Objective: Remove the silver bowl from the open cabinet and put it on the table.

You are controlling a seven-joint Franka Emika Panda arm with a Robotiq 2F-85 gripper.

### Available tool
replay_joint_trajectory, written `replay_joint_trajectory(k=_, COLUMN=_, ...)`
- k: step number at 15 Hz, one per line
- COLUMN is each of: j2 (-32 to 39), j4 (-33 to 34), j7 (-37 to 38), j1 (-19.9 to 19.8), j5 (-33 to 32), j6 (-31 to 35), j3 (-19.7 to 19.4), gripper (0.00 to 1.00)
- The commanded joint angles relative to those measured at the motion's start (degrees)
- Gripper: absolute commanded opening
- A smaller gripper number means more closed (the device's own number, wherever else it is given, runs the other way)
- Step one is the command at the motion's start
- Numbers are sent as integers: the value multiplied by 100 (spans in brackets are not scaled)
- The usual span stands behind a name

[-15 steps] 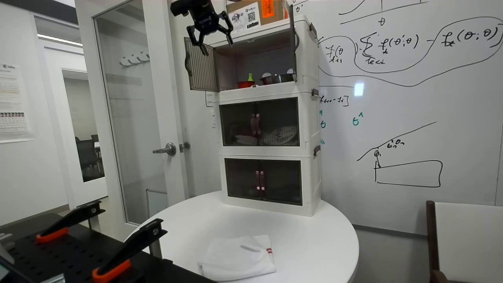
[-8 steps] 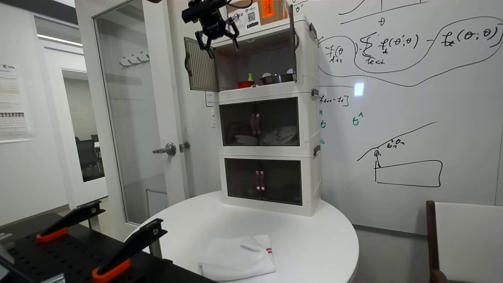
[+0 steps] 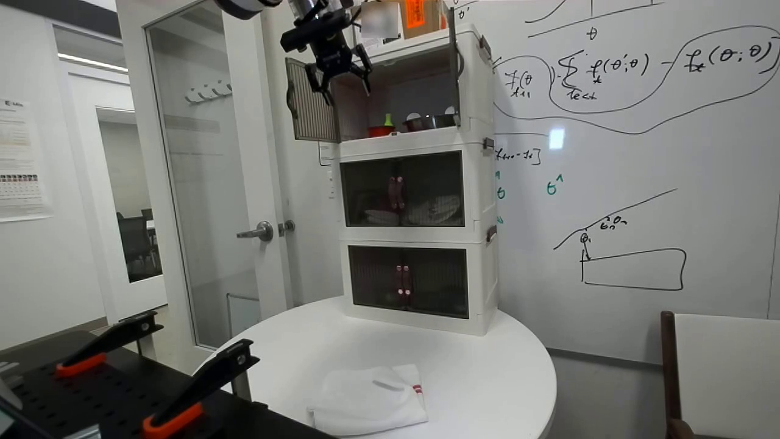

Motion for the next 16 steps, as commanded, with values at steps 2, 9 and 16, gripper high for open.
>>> replay_joint_trajectory(k=2, j2=556, j4=345, j7=-606, j1=1, j5=273, j6=209, j3=-28, gripper=100)
replay_joint_trajectory(k=9, j2=1291, j4=1132, j7=-690, j1=92, j5=-1651, j6=137, j3=-243, gripper=100)
replay_joint_trajectory(k=16, j2=1985, j4=1999, j7=224, j1=371, j5=-3252, j6=300, j3=-580, gripper=100)
